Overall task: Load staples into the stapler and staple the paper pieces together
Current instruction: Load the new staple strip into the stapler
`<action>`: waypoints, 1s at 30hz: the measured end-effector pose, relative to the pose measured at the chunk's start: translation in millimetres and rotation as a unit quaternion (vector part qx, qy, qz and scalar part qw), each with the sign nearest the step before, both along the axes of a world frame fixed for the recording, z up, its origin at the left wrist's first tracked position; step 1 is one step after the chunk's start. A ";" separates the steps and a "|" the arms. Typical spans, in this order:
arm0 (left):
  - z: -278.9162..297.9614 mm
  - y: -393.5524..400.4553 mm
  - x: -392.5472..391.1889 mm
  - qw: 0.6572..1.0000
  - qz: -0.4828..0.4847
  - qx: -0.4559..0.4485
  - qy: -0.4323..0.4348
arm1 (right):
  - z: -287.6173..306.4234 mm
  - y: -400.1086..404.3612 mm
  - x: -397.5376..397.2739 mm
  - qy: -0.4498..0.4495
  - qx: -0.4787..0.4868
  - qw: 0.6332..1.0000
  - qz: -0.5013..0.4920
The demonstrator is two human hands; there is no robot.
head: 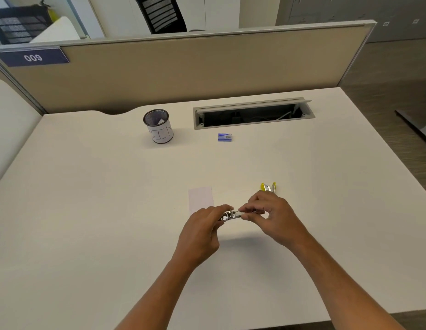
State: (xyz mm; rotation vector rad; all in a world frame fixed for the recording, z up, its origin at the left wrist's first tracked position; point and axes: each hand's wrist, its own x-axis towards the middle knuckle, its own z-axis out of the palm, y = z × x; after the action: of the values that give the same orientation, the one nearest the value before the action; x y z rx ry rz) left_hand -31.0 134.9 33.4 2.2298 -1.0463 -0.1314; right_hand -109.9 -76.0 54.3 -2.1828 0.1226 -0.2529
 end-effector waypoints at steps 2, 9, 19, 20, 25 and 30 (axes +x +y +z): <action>2.1 -0.1 -0.5 1.000 0.002 -0.001 0.000 | 3.4 0.9 0.8 0.005 -0.015 1.000 0.003; 3.5 -1.0 0.3 1.000 0.007 0.005 0.004 | 14.6 5.4 2.8 -0.012 -0.069 0.997 0.022; 2.0 -3.2 -0.2 1.000 0.017 0.011 0.010 | 19.4 2.1 7.6 -0.005 -0.132 0.988 0.076; 2.0 -3.9 -1.3 1.000 0.015 0.012 0.010 | 19.7 2.1 7.8 -0.004 -0.140 0.987 0.083; 1.6 -5.2 0.4 0.999 0.022 0.013 0.030 | 20.1 -0.7 7.8 0.010 -0.082 0.995 0.050; 3.5 -4.0 2.9 0.999 0.027 0.018 0.033 | 19.8 -3.8 8.0 0.024 -0.081 0.995 0.051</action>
State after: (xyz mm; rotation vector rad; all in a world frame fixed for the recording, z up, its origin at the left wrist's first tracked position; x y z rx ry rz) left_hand -28.1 130.9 36.9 2.2676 -0.9554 -0.1991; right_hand -101.9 -79.8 74.1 -2.3492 0.0182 -0.1567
